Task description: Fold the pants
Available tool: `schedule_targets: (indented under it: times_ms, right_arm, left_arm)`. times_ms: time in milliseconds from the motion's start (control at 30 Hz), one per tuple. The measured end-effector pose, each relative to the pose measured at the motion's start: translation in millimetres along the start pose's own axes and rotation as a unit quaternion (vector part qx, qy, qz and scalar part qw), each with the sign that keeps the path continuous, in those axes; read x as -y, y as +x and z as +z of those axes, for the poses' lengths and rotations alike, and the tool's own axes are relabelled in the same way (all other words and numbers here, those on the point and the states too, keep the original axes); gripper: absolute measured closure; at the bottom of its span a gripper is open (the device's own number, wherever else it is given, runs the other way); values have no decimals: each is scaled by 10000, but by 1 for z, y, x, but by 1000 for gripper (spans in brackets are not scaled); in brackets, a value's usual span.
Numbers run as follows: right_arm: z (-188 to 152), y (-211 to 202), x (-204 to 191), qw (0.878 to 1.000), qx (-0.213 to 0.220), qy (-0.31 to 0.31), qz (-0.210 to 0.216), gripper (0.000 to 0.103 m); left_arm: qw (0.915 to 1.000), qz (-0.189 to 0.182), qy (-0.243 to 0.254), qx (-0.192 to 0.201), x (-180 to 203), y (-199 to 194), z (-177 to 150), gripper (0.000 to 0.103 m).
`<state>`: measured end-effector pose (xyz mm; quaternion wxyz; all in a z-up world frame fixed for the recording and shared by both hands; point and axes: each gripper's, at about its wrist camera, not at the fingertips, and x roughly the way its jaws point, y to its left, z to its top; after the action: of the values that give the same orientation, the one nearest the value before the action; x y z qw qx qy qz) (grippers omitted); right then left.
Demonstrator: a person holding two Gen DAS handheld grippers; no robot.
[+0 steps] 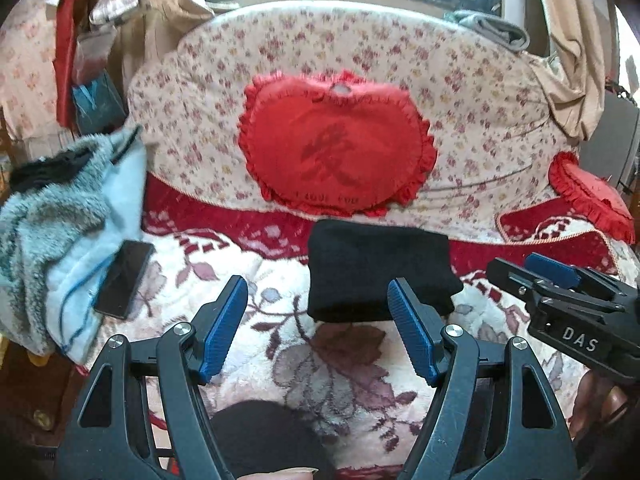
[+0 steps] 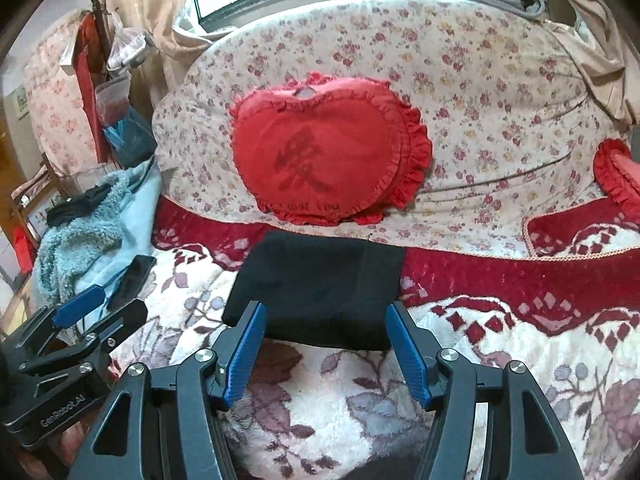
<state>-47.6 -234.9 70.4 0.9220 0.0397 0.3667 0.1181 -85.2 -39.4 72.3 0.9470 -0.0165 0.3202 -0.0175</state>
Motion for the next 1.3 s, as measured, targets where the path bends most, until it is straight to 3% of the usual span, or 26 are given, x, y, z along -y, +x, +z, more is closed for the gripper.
schedule_targets:
  times_ms: [133, 467, 1300]
  right_arm:
    - [0, -18, -10, 9999, 124, -108, 24, 43]
    - [8, -38, -15, 9995, 267, -148, 85, 43]
    - [7, -35, -19, 9994, 224, -188, 187, 43]
  left_arm:
    - [9993, 118, 110, 332, 2, -29, 2, 30]
    - [9968, 152, 327, 717, 8, -63, 9, 30]
    - [9967, 157, 420, 679, 13, -64, 12, 30]
